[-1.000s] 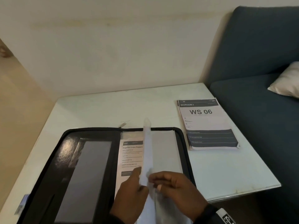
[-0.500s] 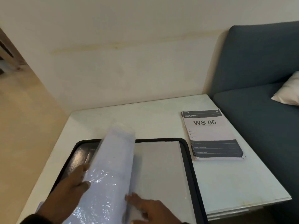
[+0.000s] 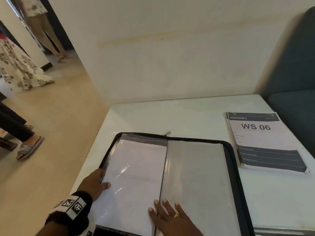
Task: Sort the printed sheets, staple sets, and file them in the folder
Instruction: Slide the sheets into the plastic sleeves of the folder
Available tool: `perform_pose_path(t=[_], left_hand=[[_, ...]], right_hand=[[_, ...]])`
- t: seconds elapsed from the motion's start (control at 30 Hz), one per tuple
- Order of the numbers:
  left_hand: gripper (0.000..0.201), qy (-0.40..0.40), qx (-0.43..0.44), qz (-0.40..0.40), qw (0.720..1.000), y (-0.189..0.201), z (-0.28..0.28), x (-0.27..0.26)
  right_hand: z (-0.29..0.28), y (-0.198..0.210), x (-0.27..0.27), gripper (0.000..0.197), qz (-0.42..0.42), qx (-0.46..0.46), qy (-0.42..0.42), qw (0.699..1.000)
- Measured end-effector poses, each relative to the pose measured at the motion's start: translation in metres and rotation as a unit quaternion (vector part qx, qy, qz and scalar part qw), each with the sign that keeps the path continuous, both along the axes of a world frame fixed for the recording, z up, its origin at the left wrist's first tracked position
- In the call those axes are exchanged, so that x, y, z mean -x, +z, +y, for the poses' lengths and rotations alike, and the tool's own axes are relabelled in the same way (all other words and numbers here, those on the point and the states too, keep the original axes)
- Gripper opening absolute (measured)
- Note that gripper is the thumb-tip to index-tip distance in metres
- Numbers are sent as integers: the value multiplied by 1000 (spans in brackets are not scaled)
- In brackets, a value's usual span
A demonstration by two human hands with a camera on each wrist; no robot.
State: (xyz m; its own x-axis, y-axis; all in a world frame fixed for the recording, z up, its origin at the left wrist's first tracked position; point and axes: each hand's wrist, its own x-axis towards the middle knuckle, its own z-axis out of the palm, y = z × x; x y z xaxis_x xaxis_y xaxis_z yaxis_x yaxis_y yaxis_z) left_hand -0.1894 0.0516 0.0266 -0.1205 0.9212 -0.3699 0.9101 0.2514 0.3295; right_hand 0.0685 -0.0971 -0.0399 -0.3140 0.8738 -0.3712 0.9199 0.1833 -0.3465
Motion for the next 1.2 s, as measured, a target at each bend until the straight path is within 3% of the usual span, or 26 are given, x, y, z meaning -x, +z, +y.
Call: perform_pose_path(t=[0.13,0.2,0.27,0.3,0.37,0.43,0.53,0.67,0.77,0.87,1.07,1.2], left_hand=[[57,-98,-27,138,985,12,0,-14],[58,-141,-67,154,976,24,2,-33],[53,-176,-99,129,971,38,1,-63],[50,-200,-111,112,967,44,-3,-82],[47,-249,-125,66,958,48,-13,-121],[47,-276,-123,13,953,42,-28,-157],[61,-314,-94,-25,944,16,-52,-201],[88,-360,-43,6,932,-23,-75,-230],[82,-385,-49,77,918,-32,-80,-234],[80,-396,-46,95,912,-35,-75,-235],[46,-334,-58,-31,940,-22,-53,-236],[47,-340,-78,-65,935,-15,-20,-253]], right_hand=[[6,0,-10,60,-35,28,25,999],[16,21,-17,65,-30,30,80,996],[22,35,-29,52,23,18,114,993],[23,41,-37,49,50,31,82,995],[25,52,-59,47,99,23,-63,993],[23,61,-85,43,130,-8,-211,969],[21,57,-122,45,88,-30,-311,946],[18,50,-137,59,27,61,-286,956],[18,55,-131,57,29,89,-254,963],[18,58,-129,45,65,66,-257,962],[20,60,-127,43,127,27,-313,941],[22,64,-126,42,156,29,-316,936]])
